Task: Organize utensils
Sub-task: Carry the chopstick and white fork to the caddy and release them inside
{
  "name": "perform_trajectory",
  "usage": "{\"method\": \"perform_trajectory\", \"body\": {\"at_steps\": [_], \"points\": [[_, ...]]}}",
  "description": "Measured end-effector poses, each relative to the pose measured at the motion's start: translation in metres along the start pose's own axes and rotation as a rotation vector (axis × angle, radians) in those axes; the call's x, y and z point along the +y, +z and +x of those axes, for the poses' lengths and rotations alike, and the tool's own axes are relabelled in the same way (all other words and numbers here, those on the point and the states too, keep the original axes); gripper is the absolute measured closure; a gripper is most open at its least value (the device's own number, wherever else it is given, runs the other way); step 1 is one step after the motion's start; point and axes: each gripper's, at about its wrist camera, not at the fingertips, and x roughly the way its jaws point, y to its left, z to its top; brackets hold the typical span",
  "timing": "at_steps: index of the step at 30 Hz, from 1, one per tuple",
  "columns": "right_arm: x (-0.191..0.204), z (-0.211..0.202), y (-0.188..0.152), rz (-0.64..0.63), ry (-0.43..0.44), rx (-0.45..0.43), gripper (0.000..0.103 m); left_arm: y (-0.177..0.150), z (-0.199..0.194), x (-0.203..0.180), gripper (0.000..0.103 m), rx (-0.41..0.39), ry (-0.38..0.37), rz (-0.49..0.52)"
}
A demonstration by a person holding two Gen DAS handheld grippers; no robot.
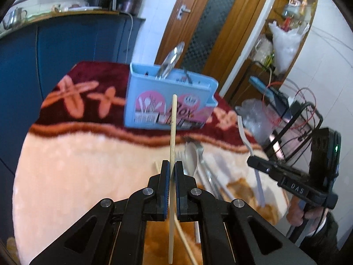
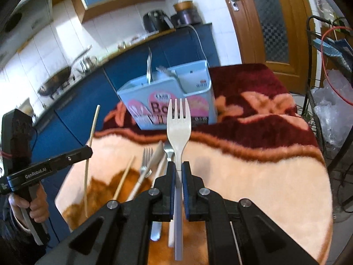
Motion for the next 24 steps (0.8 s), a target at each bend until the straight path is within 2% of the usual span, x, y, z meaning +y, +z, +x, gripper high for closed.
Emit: {"method": "perform_trajectory", "body": {"at_steps": [6,15,24], "points": [[0.007,-0.004,0.007,-0.044,-0.009,-0.082,0.095,0.016,-0.007,-0.006,0.099,-0.097,0.028,0.022],[0.011,-0.014,0.031,-0.082,-0.004,-0.246,0.095,0.066,-0.007,-0.004,0.099,-0.228,0.049,0.013],[0.011,-0.001,0.046,-0.111,-0.009,-0.29,0.095,0.125,-0.002,-0.002,0.099,-0.372,0.082,0.006]]}}
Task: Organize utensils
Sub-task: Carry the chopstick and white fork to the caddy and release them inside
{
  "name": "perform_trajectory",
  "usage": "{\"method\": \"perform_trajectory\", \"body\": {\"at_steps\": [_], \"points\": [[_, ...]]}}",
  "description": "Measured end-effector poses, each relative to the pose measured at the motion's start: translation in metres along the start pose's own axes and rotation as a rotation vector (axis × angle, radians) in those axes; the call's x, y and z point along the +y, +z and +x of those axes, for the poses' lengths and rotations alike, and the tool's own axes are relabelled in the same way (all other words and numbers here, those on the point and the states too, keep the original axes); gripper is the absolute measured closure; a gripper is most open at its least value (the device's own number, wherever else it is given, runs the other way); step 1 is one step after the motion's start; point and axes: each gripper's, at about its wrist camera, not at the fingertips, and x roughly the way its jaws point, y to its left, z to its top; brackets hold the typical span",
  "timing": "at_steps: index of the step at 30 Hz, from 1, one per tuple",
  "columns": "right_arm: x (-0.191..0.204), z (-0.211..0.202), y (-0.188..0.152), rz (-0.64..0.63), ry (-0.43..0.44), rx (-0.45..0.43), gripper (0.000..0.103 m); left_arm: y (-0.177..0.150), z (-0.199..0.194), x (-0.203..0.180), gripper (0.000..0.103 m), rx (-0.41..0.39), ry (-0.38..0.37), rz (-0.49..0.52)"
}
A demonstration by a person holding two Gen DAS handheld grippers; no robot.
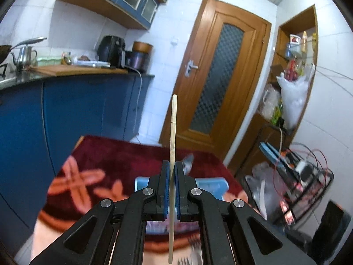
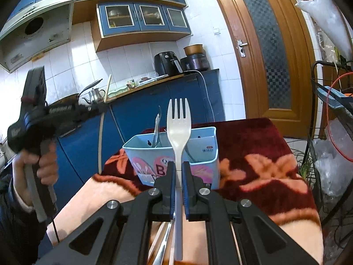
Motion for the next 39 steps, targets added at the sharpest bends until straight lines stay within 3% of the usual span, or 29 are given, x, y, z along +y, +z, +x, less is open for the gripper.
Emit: {"method": "perform_trajectory", "body": {"at_steps": [9,13,23,31,39], "points": [[-0.008,0.022,0.012,0.004,0.004,-0.012,0.095,0.024,0.03,0.007,0.099,-0.162,0.076,0.003],[-0.011,0.033,0.022,0.0,0.0,-0.022,0.095,0.022,0.046,0.011,0.099,-0.187,0.105,0.006],[-0.011,0.068,0.046,-0.025,-0.016,-0.043,0.095,-0.011,0.07,0.022,0.099,-0.163,0.141,0.012],[-0.024,0.073,0.042,0.03,-0.015,0.007,0.094,-0.022,0.076,0.022,0.099,-0.127,0.105,0.015],[-0.027,0.08,0.036,0.011,-0.013,0.065,0.076,-0.035,0.08,0.026,0.098,-0.057,0.095,-0.007]]}}
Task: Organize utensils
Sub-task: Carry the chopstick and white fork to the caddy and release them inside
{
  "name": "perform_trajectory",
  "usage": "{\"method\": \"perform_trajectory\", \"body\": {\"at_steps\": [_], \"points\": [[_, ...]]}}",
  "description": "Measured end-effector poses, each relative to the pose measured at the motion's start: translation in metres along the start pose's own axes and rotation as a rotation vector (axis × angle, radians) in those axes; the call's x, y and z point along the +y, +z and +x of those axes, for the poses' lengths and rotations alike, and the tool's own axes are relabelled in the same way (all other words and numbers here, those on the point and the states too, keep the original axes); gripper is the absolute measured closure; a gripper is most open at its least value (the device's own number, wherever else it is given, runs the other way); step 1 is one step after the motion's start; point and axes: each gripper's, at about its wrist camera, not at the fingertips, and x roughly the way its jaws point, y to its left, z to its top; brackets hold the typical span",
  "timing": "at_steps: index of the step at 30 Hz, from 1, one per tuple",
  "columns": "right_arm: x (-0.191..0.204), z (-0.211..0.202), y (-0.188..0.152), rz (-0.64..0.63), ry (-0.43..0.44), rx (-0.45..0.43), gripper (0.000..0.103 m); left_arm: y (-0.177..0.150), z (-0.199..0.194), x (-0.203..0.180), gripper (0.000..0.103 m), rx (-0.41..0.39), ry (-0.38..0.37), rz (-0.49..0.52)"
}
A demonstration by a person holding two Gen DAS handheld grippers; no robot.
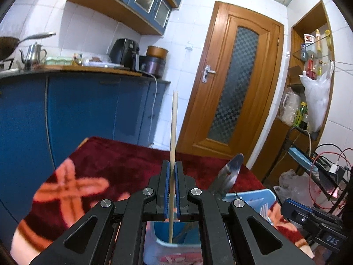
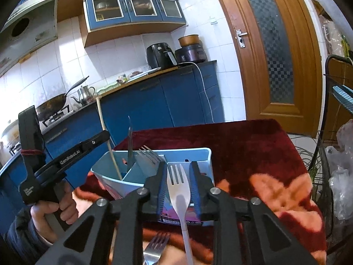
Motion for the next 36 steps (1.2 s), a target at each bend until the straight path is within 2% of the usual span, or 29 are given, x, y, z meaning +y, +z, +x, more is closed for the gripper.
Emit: {"method": "perform_trajectory", "body": {"at_steps": [6,11,17,22,23,24,26,27,36], "points": [[0.003,0.009,-0.002,-0.025,0.002,0.034,0.075,-0.006,-0.005,-0.002,0.092,0.016,0.006,0.023],[0.003,0.017,0.002,-0.049,-0.003,0.056,0.074,-0.007,-0.012,-0.005,0.077,-0.002,0.013,0.049],[-0.005,0.029,0.004,-0.028,0.016,0.101,0.072,-0.008,-0.017,-0.008,0.076,-0.008,0.015,0.081],[-0.011,0.036,0.005,0.009,0.067,0.12,0.072,-0.01,-0.017,-0.01,0.076,-0.004,0.016,0.1],[-0.012,0.037,0.005,0.013,0.073,0.121,0.075,-0.01,-0.017,-0.01,0.076,-0.003,0.015,0.1],[-0.013,0.037,0.005,0.018,0.08,0.12,0.086,-0.01,-0.018,-0.01,0.076,-0.003,0.014,0.097],[-0.014,0.035,0.005,0.017,0.079,0.102,0.096,-0.01,-0.017,-0.011,0.076,-0.002,0.016,0.092],[-0.014,0.033,0.005,0.014,0.08,0.089,0.097,-0.01,-0.017,-0.01,0.076,-0.002,0.019,0.088],[-0.002,0.002,0.018,-0.036,0.038,-0.062,0.099,-0.011,-0.015,-0.008,0.076,0.001,0.032,0.081]]}}
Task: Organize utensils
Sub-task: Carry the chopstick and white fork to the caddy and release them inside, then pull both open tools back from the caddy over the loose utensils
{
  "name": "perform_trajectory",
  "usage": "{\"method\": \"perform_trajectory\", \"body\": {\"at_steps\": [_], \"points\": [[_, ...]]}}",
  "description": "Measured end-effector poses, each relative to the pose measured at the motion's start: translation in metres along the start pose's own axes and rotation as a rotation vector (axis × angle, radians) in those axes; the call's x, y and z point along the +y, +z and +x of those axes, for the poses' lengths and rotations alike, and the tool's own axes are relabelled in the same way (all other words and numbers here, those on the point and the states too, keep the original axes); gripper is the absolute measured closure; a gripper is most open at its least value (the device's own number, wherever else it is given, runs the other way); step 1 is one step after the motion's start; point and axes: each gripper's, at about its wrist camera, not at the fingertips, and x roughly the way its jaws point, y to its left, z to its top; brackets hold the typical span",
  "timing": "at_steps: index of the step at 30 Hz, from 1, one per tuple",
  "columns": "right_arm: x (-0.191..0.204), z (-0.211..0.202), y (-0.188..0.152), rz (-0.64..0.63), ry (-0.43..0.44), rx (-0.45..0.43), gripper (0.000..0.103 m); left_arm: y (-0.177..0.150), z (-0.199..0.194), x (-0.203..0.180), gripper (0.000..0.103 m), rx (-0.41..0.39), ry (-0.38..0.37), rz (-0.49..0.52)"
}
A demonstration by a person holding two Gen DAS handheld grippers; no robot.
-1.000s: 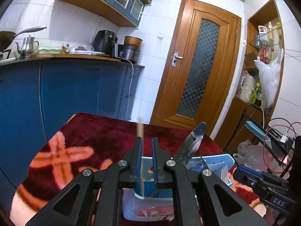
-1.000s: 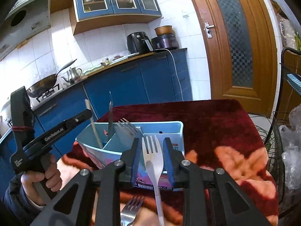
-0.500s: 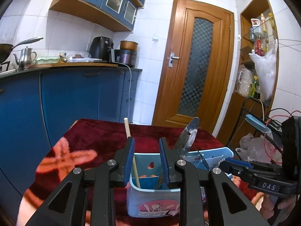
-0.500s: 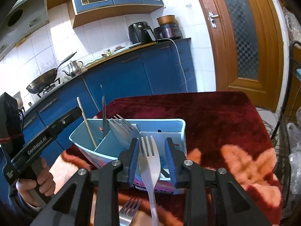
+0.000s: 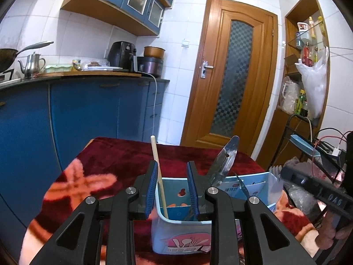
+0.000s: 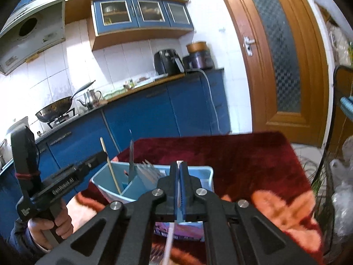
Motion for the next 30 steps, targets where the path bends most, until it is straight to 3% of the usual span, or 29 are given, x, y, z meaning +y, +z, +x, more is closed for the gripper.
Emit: {"method": "perform_trajectory", "body": {"at_steps": [16,25,30], "points": [[0.024,-0.045,0.056,-0.1,-0.138,-0.285,0.099,0.0,0.0,0.006,0.076,-0.006,0.002,-0.017],[0.015,-0.008,0.028,-0.055,-0.116,-0.125,0.099,0.0,-0.001,0.006,0.075,-0.004,0.0,-0.01],[0.004,-0.005,0.014,0.043,-0.065,-0.079,0.08,0.0,-0.001,0.005,0.068,-0.004,0.003,-0.003]]}}
